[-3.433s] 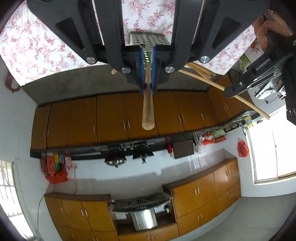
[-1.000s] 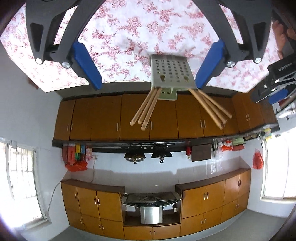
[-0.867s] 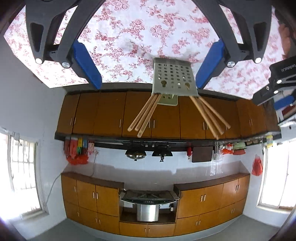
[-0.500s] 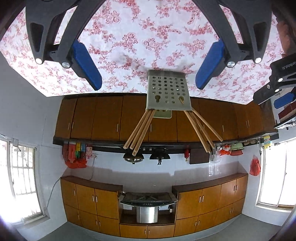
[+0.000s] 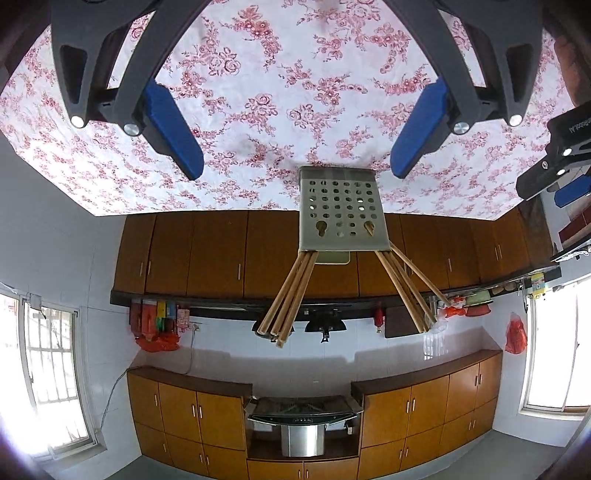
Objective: Organize utensils
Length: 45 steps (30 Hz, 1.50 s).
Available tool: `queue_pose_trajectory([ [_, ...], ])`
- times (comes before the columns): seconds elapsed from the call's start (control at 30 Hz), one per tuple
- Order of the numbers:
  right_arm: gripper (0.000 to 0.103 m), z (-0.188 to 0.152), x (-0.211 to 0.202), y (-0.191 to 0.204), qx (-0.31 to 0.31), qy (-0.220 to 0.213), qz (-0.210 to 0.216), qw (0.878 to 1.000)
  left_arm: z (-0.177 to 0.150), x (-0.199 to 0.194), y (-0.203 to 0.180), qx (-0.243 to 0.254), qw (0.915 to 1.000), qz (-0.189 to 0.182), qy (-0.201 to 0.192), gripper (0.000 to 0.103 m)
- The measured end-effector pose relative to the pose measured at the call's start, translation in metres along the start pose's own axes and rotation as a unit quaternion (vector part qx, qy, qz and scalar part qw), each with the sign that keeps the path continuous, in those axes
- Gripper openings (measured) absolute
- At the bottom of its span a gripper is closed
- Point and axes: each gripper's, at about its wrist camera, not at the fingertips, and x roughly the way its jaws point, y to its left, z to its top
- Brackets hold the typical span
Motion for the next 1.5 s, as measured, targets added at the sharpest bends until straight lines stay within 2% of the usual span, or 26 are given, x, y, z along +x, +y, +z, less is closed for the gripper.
queue_pose_trajectory([
  [1.5,0.099,-0.0013,0.0021,-0.0017,0.005,0.004,0.0,1.0,-0.0021,-0.0005,-0.0018,-0.003,0.9999,0.003,0.011,0.101],
])
